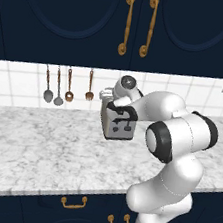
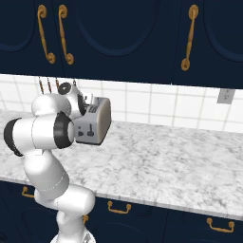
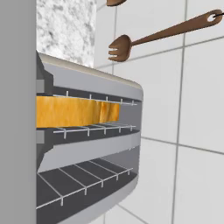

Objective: Start the toaster. Once the lever pops up, take the bread to the plate on the dining counter.

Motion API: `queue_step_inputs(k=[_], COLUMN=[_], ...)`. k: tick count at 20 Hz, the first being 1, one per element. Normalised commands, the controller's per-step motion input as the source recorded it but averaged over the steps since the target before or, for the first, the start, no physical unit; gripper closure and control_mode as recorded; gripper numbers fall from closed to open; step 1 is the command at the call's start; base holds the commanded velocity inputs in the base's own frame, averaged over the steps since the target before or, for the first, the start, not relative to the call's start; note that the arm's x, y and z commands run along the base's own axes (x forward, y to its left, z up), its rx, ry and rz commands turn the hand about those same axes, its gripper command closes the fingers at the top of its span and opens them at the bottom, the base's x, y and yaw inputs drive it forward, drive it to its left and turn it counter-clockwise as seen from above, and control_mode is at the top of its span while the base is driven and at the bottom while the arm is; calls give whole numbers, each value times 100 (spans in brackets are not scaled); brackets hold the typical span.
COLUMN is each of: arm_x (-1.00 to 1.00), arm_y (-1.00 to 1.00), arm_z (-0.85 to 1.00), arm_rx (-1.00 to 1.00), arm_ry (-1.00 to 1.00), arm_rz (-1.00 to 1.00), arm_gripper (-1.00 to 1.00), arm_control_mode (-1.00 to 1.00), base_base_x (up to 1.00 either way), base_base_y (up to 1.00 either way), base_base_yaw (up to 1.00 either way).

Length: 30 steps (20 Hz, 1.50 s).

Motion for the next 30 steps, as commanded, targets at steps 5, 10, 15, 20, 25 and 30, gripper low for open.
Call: queue_step_inputs(k=[5,10,15,20,25,30], arm_x=[-17,-38,-51,-73,-95,-99], arm_y=[0,0,1,11,3,0], arm_z=[9,41,55,60,70,72], arm_rx=[0,0,0,0,3,1], arm_ry=[-9,-20,-12,-3,0,0], arm_rz=[0,0,0,0,0,0], arm_gripper=[100,100,100,100,100,100], arm_control_mode=[-100,-100,-100,-100,-100,-100], base_base_x=[0,0,0,0,0,0], base_base_y=[0,0,0,0,0,0], base_base_yaw=[0,0,0,0,0,0])
